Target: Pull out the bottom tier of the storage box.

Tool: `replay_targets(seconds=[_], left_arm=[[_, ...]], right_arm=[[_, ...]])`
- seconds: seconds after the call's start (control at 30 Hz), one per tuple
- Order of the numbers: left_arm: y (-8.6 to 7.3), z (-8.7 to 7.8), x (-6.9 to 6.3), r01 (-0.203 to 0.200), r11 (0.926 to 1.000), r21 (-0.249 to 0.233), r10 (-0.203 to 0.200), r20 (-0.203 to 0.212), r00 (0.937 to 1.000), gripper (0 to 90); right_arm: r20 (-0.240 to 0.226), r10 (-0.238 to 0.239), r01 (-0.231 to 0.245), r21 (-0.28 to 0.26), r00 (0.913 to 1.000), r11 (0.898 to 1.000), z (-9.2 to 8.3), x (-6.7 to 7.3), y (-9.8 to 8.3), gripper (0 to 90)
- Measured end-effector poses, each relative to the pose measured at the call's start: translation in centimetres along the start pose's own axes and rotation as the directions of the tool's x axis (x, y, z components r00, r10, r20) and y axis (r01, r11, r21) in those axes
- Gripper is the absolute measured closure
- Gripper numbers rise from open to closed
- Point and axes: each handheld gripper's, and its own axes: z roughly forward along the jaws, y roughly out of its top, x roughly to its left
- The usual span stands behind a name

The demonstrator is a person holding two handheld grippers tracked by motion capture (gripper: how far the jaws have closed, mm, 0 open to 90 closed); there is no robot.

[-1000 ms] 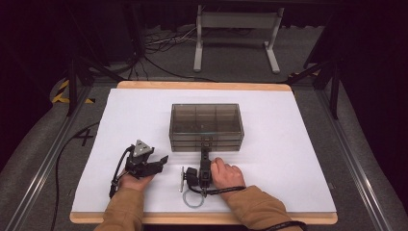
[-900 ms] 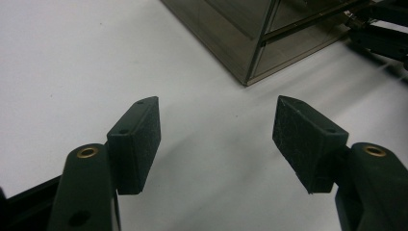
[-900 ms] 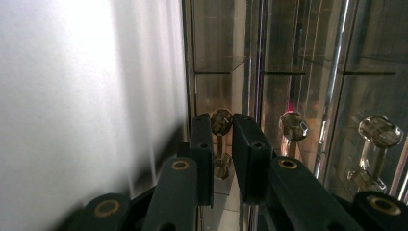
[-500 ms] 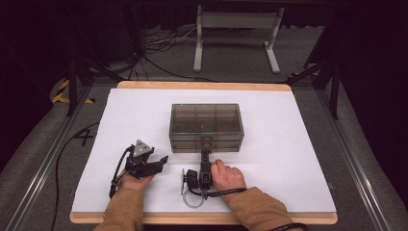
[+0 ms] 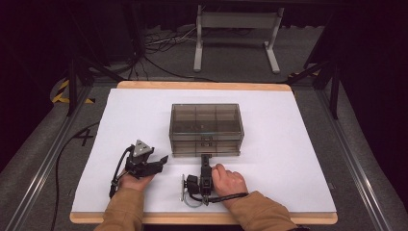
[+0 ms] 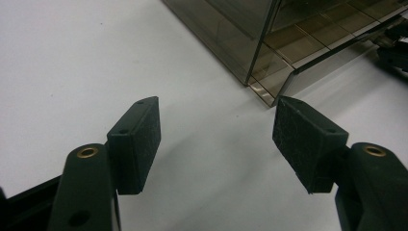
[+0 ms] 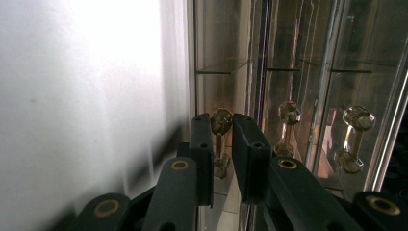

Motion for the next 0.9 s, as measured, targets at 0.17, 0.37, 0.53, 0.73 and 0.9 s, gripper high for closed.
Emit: replay_targets(seconds=[0.17,0.37,0.53,0.73,0.9], left_arm=[[0.0,0.0,0.0,0.001,1.0,0.0,-0.001,0.0,1.0,34.6],[0.0,0.0,0.0,-0.001,1.0,0.0,0.001,0.001,1.0,34.6],[0.0,0.0,0.0,-0.001,1.0,0.002,0.001,0.0,1.0,34.7],[0.2,0.2,0.0,-0.001,1.0,0.003,0.001,-0.002,1.0,35.0],[0.3,0.4,-0.1,-0.002,1.0,-0.001,0.002,-0.003,1.0,35.4]], right_arm=[[-0.004,0.009,-0.009,-0.007,1.0,1.0,0.0,0.0,-0.1,78.7],[-0.025,0.029,-0.029,-0.017,0.9993,0.999,-0.1,-0.4,-0.2,73.9],[-0.043,0.077,-0.079,-0.041,0.9961,0.996,-0.6,-0.8,-0.5,70.6],[-0.074,0.118,-0.123,-0.07,0.9903,0.99,-0.8,-1.5,-1.3,63.4],[-0.111,0.157,-0.166,-0.082,0.9814,0.983,-1.0,-2.1,-2.1,60.5]])
